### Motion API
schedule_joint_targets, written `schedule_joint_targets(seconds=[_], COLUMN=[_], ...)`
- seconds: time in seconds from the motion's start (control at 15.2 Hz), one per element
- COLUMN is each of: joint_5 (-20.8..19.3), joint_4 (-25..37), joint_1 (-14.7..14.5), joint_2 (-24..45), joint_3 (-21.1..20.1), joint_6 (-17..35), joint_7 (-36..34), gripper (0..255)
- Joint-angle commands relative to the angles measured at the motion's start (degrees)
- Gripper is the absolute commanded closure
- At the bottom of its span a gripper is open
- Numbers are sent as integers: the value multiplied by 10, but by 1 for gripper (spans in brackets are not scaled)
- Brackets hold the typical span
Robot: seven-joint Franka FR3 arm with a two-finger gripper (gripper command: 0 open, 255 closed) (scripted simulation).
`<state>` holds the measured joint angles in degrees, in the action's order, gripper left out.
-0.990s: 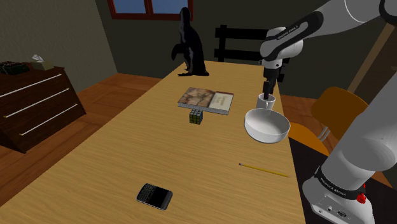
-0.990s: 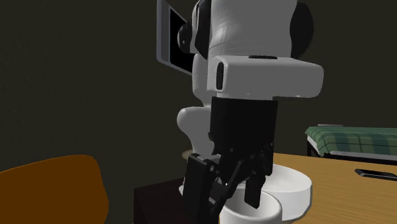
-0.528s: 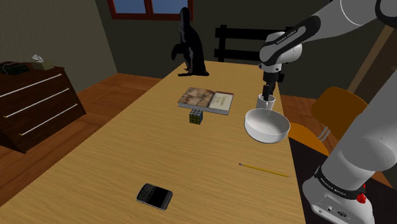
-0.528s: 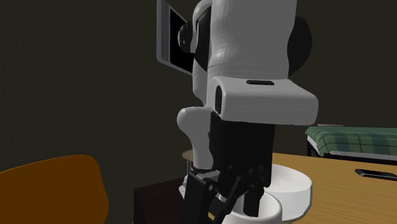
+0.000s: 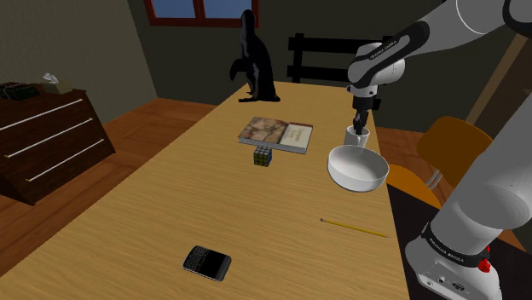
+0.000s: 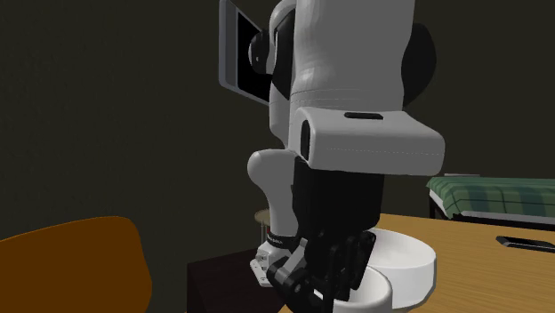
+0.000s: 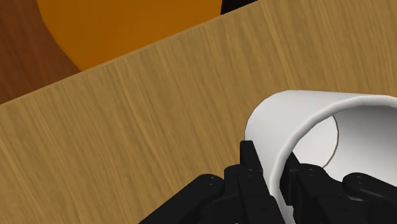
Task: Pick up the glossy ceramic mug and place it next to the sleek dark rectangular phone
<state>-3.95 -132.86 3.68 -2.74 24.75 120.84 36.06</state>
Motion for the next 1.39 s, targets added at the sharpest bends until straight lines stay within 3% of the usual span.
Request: schedule_joint_targets(seconds=[0.0, 0.33, 1.32], joint_5=[0, 0, -19], joint_4=[0, 0, 63], joint_1=[0, 0, -1], joint_2=[0, 0, -60], joint_3=[0, 0, -8], joint_6=[0, 0, -119], joint_7=[0, 0, -14], gripper=[255, 255, 255])
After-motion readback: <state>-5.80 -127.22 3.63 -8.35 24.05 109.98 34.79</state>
